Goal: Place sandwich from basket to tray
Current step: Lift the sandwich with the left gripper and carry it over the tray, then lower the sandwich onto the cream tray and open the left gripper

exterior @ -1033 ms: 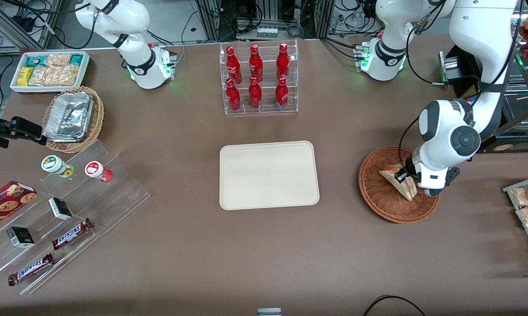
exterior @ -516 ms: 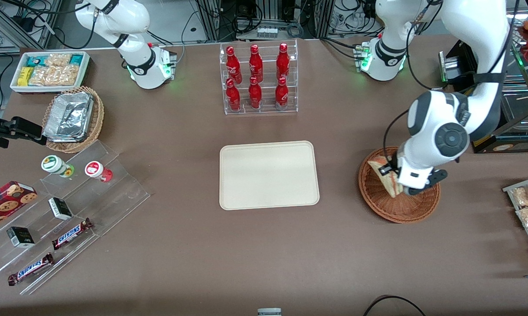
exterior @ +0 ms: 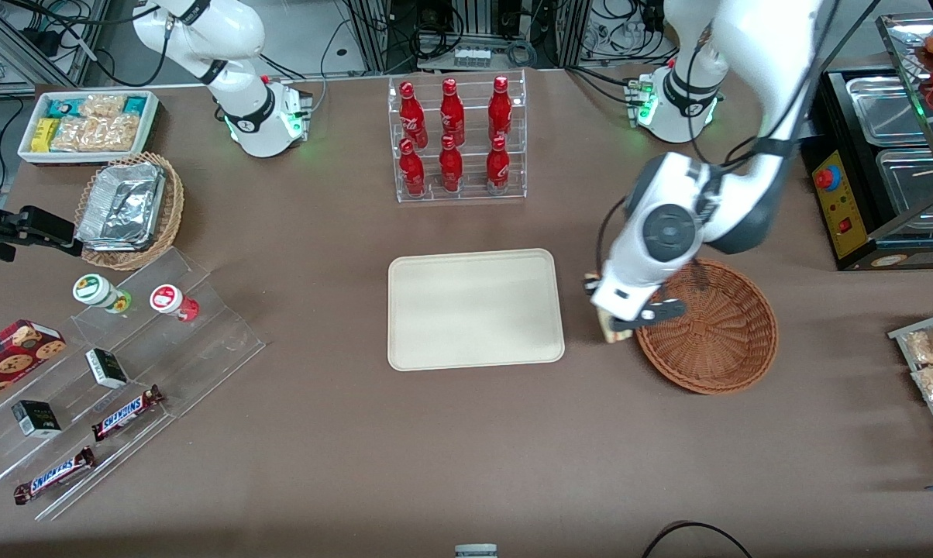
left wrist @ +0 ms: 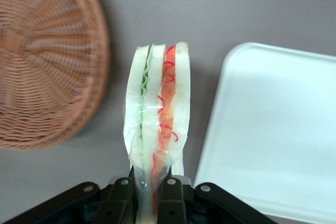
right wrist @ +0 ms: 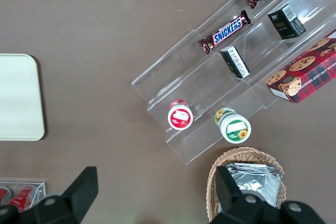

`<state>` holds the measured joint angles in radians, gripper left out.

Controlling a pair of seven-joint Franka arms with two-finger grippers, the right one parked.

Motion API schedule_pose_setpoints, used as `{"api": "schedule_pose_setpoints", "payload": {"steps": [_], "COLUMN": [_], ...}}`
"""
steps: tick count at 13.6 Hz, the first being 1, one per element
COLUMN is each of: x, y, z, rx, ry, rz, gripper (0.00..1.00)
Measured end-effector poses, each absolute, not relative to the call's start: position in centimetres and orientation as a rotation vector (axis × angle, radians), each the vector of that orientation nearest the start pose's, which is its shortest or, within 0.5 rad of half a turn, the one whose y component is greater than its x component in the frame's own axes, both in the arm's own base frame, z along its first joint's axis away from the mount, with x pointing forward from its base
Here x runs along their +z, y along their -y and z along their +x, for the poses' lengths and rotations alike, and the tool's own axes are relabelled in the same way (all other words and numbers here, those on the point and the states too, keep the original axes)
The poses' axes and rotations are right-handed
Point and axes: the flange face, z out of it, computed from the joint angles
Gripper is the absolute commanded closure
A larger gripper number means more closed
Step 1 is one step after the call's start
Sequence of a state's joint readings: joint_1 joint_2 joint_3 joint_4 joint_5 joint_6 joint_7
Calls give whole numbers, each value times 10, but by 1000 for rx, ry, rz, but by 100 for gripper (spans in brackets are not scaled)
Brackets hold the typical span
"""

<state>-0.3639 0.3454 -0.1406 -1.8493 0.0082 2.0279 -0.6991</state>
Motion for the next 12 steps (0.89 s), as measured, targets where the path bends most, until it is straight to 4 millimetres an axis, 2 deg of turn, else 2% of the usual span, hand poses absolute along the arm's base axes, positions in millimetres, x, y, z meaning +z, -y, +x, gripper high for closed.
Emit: {"api": "schedule_pose_setpoints", "payload": {"steps": [4, 7, 9, 12], "x": [310, 293, 284, 271], "y": [369, 415, 447, 484], "z": [534, 529, 520, 506], "rx": [233, 230, 227, 226], "ry": [157, 141, 97, 70], "rz": [-3084, -3091, -3098, -3102], "gripper": [100, 100, 100, 100]}}
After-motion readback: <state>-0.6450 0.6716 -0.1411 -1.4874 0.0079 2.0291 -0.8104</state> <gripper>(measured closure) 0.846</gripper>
